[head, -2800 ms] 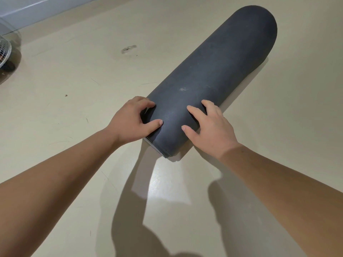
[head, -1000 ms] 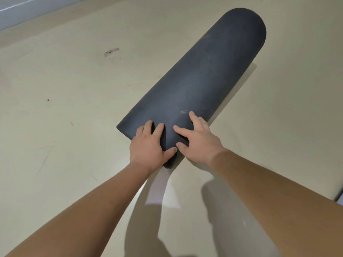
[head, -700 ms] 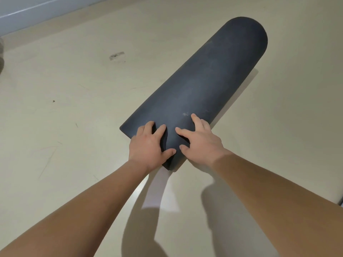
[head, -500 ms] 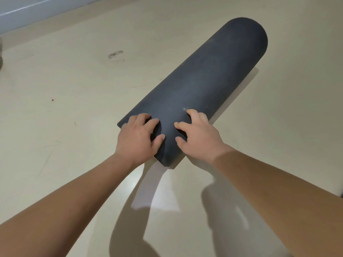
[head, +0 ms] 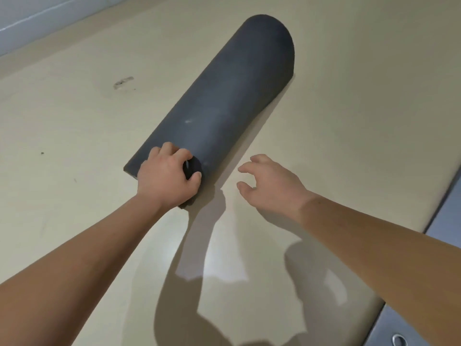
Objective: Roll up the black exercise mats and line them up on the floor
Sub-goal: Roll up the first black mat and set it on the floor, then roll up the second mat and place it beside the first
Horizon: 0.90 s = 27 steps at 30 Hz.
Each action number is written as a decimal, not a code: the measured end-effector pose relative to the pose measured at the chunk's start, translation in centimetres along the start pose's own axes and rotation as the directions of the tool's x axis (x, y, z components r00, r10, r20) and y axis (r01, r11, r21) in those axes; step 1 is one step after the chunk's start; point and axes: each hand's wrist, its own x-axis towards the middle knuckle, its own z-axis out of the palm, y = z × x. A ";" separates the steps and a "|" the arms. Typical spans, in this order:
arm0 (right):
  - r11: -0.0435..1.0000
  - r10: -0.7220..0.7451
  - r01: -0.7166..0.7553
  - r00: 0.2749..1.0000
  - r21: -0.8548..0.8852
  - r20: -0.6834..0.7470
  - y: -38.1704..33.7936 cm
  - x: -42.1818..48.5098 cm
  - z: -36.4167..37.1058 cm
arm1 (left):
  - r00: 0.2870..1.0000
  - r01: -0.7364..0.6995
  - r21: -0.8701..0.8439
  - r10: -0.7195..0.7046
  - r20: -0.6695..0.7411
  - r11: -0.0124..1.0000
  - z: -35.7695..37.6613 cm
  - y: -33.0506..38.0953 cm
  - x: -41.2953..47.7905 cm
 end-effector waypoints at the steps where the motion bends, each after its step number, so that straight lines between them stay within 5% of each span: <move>1: 0.999 0.020 -0.020 1.000 0.033 0.008 0.8 -0.7 -0.2 | 1.000 0.001 -0.004 -0.001 0.002 1.000 -0.1 0.3 0.0; 10: 0.973 0.091 -0.088 0.996 0.212 -0.002 2.3 -2.8 -0.6 | 0.997 -0.031 0.077 0.036 -0.069 0.997 -1.8 1.4 1.3; 18: 0.959 0.083 -0.084 0.996 0.272 0.016 0.1 -0.9 -0.1 | 0.993 0.069 0.011 -0.070 0.095 0.998 -1.8 -1.7 1.5; 27: 0.941 0.113 -0.129 0.991 0.313 0.070 -0.1 -0.7 0.6 | 0.995 -0.049 -0.032 0.046 -0.084 0.998 -1.9 -1.2 0.6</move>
